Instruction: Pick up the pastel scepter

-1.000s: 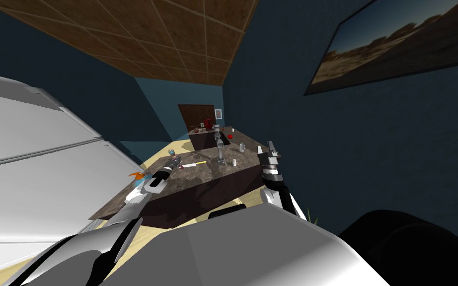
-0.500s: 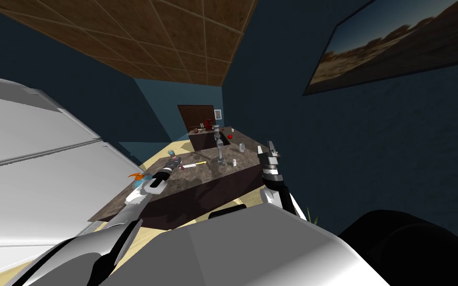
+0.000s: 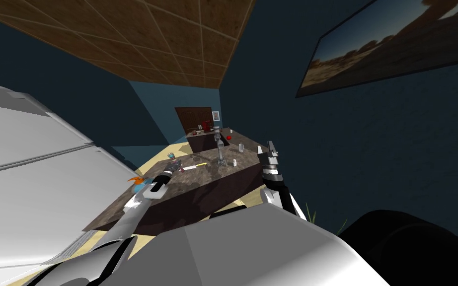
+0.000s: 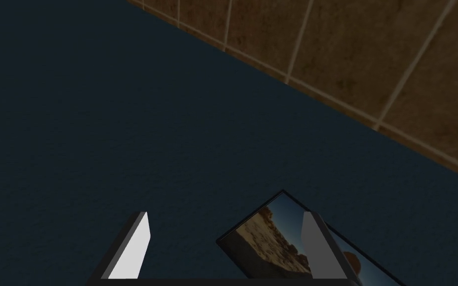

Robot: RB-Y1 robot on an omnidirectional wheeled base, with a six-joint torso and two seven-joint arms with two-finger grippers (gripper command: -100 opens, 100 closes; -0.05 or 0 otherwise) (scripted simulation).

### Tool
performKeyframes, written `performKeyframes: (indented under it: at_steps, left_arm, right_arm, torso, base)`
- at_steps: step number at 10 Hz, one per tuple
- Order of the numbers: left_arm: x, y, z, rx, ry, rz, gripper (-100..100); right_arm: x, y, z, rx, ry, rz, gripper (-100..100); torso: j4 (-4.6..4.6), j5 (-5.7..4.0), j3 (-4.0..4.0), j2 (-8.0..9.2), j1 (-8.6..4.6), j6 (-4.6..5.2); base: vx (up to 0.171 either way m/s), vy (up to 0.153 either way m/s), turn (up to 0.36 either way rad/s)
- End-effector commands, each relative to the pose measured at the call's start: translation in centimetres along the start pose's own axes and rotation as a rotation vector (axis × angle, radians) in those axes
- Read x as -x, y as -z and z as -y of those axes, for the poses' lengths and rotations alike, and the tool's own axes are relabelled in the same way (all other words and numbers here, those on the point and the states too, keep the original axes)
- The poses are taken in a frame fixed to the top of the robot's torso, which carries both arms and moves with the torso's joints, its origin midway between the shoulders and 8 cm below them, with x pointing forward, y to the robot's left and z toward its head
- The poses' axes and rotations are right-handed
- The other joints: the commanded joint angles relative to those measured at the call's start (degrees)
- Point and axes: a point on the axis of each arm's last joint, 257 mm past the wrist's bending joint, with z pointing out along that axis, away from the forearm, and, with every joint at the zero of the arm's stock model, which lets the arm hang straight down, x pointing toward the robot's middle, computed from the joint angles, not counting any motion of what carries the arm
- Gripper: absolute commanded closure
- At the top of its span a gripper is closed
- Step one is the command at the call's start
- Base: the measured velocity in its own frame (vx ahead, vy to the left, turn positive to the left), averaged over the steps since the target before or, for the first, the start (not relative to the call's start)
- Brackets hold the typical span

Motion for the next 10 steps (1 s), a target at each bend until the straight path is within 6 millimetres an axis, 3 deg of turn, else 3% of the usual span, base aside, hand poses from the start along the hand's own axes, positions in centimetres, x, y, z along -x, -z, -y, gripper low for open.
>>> performKeyframes:
  at_steps: [1,2,4,5,7,8,10]
  left_arm:
    - [-1.7,1.2,-0.6,0.034,0.01,-0.023,100]
    - [-2.1,1.6,-0.8,0.037,0.009,-0.03,100]
    - [-0.2,1.1,0.8,0.004,0.002,0.009,100]
    - [-2.2,2.5,-0.7,0.053,0.012,-0.026,100]
    - [-0.4,2.3,0.9,0.019,0.003,0.012,100]
    - [-2.0,3.7,-0.4,0.065,0.01,-0.016,100]
    - [-0.4,3.6,0.9,0.036,0.004,0.016,100]
  right_arm:
    - [0.0,0.0,0.0,0.0,0.0,0.0,0]
    - [0.0,0.0,0.0,0.0,0.0,0.0,0]
    - [0.0,0.0,0.0,0.0,0.0,0.0,0]
    - [0.0,0.0,0.0,0.0,0.0,0.0,0]
    - [0.0,0.0,0.0,0.0,0.0,0.0,0]
    - [0.0,0.0,0.0,0.0,0.0,0.0,0]
    - [0.0,0.0,0.0,0.0,0.0,0.0,0]
  torso:
    - [0.0,0.0,0.0,0.0,0.0,0.0]
    - [-0.18,0.16,-0.14,-0.11,0.11,0.03]
    - [-0.35,0.3,-0.28,-0.21,0.15,-0.08]
    - [-0.33,0.27,-0.27,-0.22,0.08,-0.03]
    - [-0.35,0.32,-0.3,-0.26,0.24,-0.06]
    - [-0.31,0.29,-0.28,-0.24,0.19,-0.06]
    - [-0.32,0.32,-0.28,-0.24,0.27,-0.06]
  base:
    - [0.007,0.053,-0.11]
    - [0.005,0.047,-0.075]
    - [-0.004,0.009,0.022]
    - [0.007,0.031,-0.117]
    - [0.001,0.034,-0.033]
    - [0.011,0.04,-0.095]
    - [-0.001,0.034,-0.032]
